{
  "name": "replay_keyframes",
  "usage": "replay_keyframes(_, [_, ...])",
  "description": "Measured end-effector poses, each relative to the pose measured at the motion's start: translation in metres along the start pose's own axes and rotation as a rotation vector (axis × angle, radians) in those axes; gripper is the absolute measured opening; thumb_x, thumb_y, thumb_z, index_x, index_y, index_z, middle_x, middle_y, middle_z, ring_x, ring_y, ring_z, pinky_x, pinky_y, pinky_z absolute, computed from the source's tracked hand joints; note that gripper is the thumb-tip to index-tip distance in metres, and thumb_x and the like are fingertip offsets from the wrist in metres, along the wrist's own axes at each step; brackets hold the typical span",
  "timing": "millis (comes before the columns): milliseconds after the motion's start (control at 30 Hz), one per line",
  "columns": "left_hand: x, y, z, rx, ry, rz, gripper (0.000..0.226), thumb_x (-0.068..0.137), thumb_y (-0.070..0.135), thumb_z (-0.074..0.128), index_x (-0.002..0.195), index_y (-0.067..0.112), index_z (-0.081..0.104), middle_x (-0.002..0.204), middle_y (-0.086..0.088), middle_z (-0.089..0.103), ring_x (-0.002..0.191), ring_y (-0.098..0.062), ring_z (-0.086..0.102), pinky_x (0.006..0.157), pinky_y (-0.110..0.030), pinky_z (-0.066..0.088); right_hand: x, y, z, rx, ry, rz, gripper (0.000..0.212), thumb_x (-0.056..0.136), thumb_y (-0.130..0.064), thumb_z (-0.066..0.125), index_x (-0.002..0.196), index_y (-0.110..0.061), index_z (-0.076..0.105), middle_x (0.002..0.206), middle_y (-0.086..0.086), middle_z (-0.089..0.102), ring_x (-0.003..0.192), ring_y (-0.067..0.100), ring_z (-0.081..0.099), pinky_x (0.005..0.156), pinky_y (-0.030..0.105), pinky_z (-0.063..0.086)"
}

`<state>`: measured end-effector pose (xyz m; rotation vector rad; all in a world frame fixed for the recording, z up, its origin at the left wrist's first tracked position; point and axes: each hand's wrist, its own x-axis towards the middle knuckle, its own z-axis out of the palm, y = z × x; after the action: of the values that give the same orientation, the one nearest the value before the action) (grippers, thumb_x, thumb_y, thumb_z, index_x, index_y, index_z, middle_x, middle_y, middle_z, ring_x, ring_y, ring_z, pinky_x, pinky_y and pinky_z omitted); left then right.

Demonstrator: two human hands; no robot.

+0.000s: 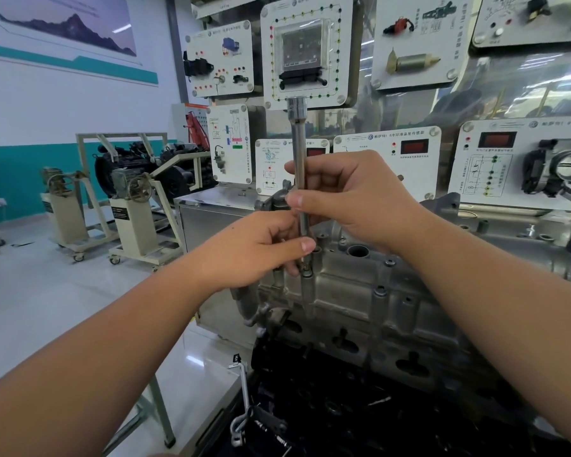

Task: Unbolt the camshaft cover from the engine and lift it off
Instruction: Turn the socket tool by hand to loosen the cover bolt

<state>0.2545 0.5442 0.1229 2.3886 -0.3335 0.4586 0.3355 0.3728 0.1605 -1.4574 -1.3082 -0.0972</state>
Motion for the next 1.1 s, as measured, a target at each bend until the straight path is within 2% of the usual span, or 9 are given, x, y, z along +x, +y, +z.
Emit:
replay_keyframes(67, [0.0008,-0.0007,0.0026,0.013,0.043,0.003,0.027,0.098,0.03,0.067,0.074,0.024,0.055,0.073,0.004,0.073,0.062,0.001,0.069,0.057,-0.01,0.045,-0.0009,-0.0012,0.0006,0.023,0.001,0.002,0.022,0.075,-0.027,0.082,0.097,-0.03,0.078,0.091,0.008,0.077,0.088,0.03,0.074,0.081,0.045,0.063])
replay_keyframes(133, [0.0011,-0.0005,0.0044,-0.042,0.054,0.007,0.022,0.095,0.032,0.069,0.077,0.028,0.058,0.068,0.011,0.07,0.067,-0.005,0.074,0.059,-0.012,0.049,0.0,-0.0015,0.0005,-0.01,0.01,-0.01,0.021,0.081,-0.021,0.082,0.097,-0.034,0.077,0.088,0.005,0.077,0.08,0.021,0.072,0.075,0.038,0.064])
replay_keyframes(233, [0.0002,0.0006,0.0033,-0.127,0.027,0.0,0.011,0.091,0.042,0.07,0.086,0.033,0.068,0.073,0.012,0.07,0.074,-0.013,0.076,0.069,-0.023,0.057,0.0006,-0.0028,-0.0004,-0.014,0.014,-0.019,0.026,0.086,-0.013,0.078,0.091,-0.038,0.077,0.086,0.012,0.073,0.075,0.03,0.072,0.071,0.037,0.064])
replay_keyframes(333, [-0.001,0.0017,-0.0009,-0.161,-0.009,-0.03,0.035,0.092,0.039,0.066,0.107,0.008,0.069,0.081,0.003,0.07,0.078,-0.019,0.075,0.084,-0.047,0.061,0.0006,-0.0044,-0.0012,-0.006,-0.003,-0.012,0.023,0.084,-0.016,0.075,0.09,-0.038,0.079,0.087,0.018,0.071,0.084,0.042,0.07,0.075,0.05,0.061])
replay_keyframes(433, [-0.0027,0.0046,-0.003,-0.113,-0.019,-0.013,0.053,0.094,0.043,0.067,0.103,-0.009,0.063,0.078,-0.004,0.07,0.077,-0.017,0.075,0.084,-0.056,0.058,0.0003,-0.0038,-0.0008,0.017,0.018,-0.007,0.024,0.081,-0.017,0.076,0.09,-0.038,0.079,0.086,0.02,0.07,0.086,0.044,0.069,0.076,0.052,0.061])
replay_keyframes(567, [-0.003,0.0069,-0.0001,-0.061,0.015,0.006,0.059,0.081,0.05,0.063,0.099,-0.006,0.063,0.079,-0.005,0.073,0.073,-0.012,0.075,0.078,-0.044,0.057,-0.0016,-0.0042,0.0008,0.041,0.019,-0.015,0.024,0.08,-0.015,0.08,0.09,-0.036,0.078,0.086,0.007,0.076,0.082,0.035,0.073,0.074,0.042,0.064])
replay_keyframes(767, [-0.0009,0.0023,0.001,-0.137,0.01,-0.028,0.036,0.085,0.042,0.066,0.101,0.01,0.069,0.081,0.002,0.072,0.075,-0.014,0.075,0.076,-0.031,0.059,-0.0005,-0.0041,-0.0029,-0.003,-0.019,-0.007,0.02,0.086,-0.014,0.076,0.094,-0.033,0.079,0.087,0.019,0.071,0.085,0.046,0.068,0.073,0.056,0.058])
replay_keyframes(900, [-0.0013,-0.0016,-0.0028,-0.091,-0.032,-0.03,0.017,0.098,0.021,0.063,0.093,0.006,0.069,0.089,-0.009,0.073,0.076,-0.012,0.075,0.075,-0.025,0.056,-0.0014,-0.0041,-0.0052,-0.013,-0.052,0.0,0.015,0.088,-0.014,0.072,0.1,-0.023,0.077,0.087,0.025,0.069,0.087,0.051,0.066,0.075,0.063,0.056])
replay_keyframes(1100, [-0.0009,-0.0002,0.0041,-0.029,0.057,-0.029,0.03,0.093,0.034,0.07,0.1,0.005,0.067,0.085,-0.003,0.073,0.072,-0.006,0.074,0.066,-0.02,0.055,-0.0017,-0.0032,-0.0019,0.019,-0.027,-0.007,0.025,0.085,-0.012,0.077,0.1,-0.032,0.077,0.093,0.014,0.076,0.093,0.038,0.071,0.083,0.05,0.061])
